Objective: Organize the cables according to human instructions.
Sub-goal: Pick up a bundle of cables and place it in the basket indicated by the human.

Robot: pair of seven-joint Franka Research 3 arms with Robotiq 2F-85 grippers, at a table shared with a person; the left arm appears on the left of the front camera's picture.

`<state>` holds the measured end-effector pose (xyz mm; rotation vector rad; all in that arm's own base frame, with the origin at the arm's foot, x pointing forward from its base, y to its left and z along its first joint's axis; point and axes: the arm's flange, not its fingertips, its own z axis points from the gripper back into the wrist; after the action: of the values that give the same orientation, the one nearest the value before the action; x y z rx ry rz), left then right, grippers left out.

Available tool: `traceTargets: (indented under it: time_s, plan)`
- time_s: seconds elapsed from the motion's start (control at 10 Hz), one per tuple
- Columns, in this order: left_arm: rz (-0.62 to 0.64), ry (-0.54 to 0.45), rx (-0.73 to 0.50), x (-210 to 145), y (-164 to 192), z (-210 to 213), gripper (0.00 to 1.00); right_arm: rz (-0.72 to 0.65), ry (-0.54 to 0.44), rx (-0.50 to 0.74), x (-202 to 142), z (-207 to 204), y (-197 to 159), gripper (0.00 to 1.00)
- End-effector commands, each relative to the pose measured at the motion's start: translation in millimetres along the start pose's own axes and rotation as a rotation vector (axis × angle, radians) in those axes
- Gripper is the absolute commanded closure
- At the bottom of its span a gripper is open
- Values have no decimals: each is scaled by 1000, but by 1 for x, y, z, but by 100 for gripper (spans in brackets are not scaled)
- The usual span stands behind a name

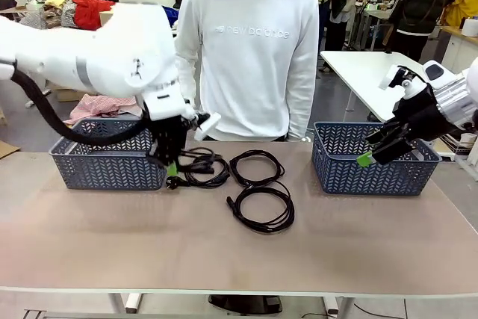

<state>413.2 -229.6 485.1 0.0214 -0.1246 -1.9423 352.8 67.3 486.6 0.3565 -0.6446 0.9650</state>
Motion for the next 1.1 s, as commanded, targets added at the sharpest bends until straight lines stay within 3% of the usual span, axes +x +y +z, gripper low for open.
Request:
traceTargets:
  time_s: [0.0, 0.6, 0.9, 1.0]
  plan:
    - [41, 10, 11, -22, 17, 17, 100, 22, -18, 17, -1, -1, -4, 0]
    - [207, -28, 142, -114, 34, 45, 100, 22, -18, 17, -1, -1, -4, 0]
    - [294, -45, 155, -126, 35, 46, 100, 22, -18, 17, -1, -1, -4, 0]
    - [239, -12, 140, -126, 34, 44, 100, 22, -18, 17, -1, -1, -4, 0]
